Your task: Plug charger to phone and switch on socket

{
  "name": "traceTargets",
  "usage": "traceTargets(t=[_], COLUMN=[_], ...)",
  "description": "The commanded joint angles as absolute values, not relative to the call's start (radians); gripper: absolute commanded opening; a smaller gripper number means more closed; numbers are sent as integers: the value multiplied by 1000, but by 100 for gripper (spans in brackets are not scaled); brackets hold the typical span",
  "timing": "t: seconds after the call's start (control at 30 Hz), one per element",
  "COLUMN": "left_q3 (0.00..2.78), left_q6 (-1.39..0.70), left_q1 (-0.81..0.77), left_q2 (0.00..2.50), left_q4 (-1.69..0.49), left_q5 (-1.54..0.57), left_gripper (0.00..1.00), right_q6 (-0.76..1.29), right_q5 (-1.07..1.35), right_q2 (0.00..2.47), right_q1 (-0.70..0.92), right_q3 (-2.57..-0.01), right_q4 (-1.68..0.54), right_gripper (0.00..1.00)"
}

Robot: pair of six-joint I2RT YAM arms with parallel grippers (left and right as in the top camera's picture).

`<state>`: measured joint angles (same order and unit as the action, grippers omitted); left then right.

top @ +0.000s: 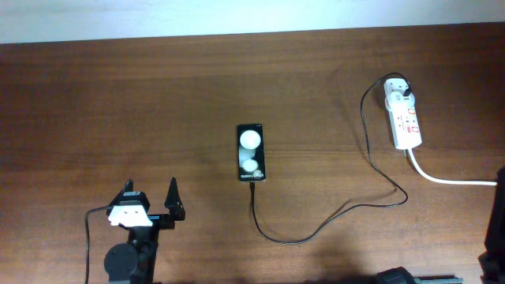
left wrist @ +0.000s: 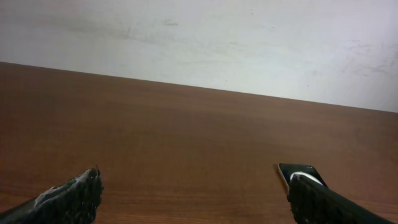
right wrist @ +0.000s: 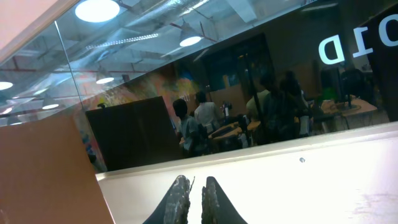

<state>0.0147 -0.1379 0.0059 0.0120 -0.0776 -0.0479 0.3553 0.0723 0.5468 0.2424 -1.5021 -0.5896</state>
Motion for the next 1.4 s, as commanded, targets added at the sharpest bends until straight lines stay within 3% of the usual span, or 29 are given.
traceTargets(t=[0.0,0.57,0.7,0.77,0.9,0.93,1.0,1.23,1.37], left_q3=[9,10,10,10,10,10,10,10,10], left_q6=[-125,-123,77,77,77,77,77,77,77], left_q1=[5,8,7,7,7,8,7,8,8], left_q2=[12,6,6,6,6,6,6,6,6], left_q4=[-80,-82,-83,-83,-83,-83,-83,-83,-83], left_q5=[-37,-25,-27,-26,-26,-26,-26,-26,-26], left_gripper=[99,99,99,99,99,99,99,99,99], right_q6=[344,348,349,348,262,258,259,259,258], right_q5=[67,68,68,67,66,62,13,-38,-51], right_q2=[545,519,515,515,522,526,533,537,537], right_q1=[249,249,249,249,249,249,249,249,249], right_q3=[-1502,-1502,-1502,-1502,-1450,-1438,-1404,-1243,-1243], right_q4=[-586,-578,-574,-567,-521,-554,-576,-698,-974], right_gripper=[12,14,15,20,47,57,99,99,99])
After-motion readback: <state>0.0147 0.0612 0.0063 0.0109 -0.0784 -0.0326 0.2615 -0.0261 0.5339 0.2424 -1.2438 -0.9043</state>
